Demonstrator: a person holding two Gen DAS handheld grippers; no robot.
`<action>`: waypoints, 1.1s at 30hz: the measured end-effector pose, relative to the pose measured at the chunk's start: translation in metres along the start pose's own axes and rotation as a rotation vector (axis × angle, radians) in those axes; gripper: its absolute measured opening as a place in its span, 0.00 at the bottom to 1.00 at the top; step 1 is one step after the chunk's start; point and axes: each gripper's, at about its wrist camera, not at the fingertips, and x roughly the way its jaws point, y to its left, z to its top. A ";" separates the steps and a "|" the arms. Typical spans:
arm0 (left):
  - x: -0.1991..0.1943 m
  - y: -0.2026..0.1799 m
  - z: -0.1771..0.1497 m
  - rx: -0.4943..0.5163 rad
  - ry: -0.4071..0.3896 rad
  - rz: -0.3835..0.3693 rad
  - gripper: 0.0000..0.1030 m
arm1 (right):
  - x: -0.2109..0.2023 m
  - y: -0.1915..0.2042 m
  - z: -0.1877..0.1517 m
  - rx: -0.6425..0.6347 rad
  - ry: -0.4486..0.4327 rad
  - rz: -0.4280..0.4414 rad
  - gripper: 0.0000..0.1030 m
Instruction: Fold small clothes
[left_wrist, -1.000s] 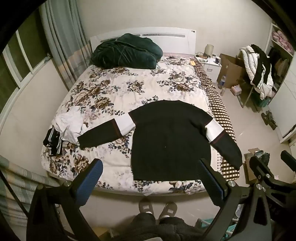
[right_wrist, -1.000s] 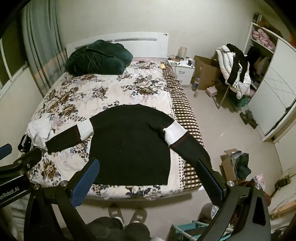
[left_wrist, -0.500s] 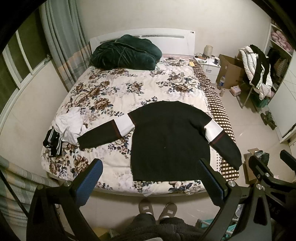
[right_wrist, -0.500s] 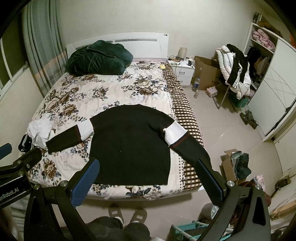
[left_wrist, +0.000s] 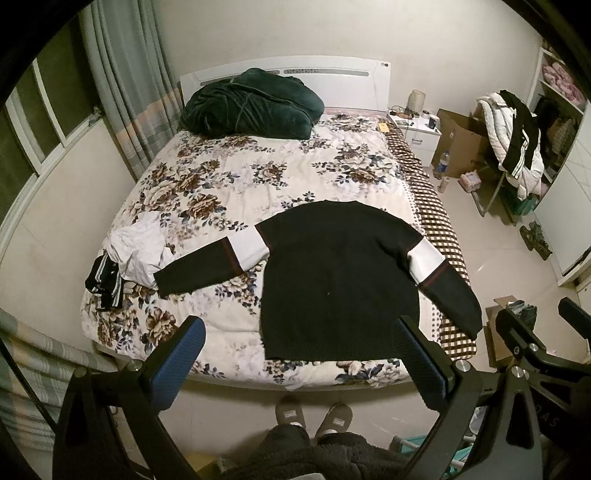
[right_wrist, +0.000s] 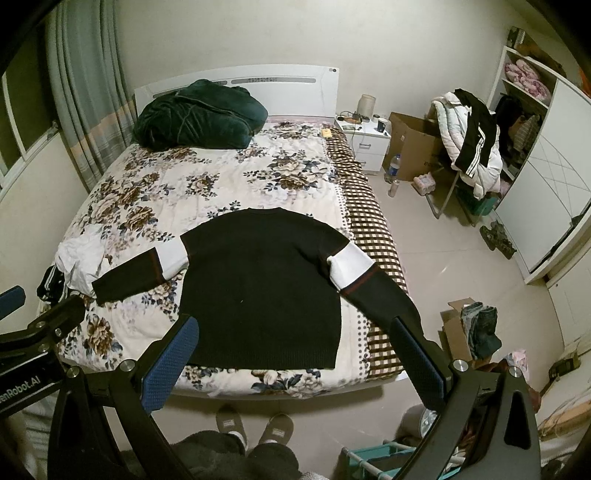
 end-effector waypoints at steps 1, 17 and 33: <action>0.000 0.000 0.000 0.000 -0.001 0.000 1.00 | 0.000 -0.001 0.000 -0.001 0.000 0.001 1.00; -0.002 0.002 0.005 0.001 -0.002 -0.002 1.00 | -0.007 0.008 0.002 -0.004 -0.001 0.003 1.00; -0.004 0.002 0.006 0.000 -0.005 -0.001 1.00 | -0.009 0.022 0.009 -0.011 -0.003 0.010 1.00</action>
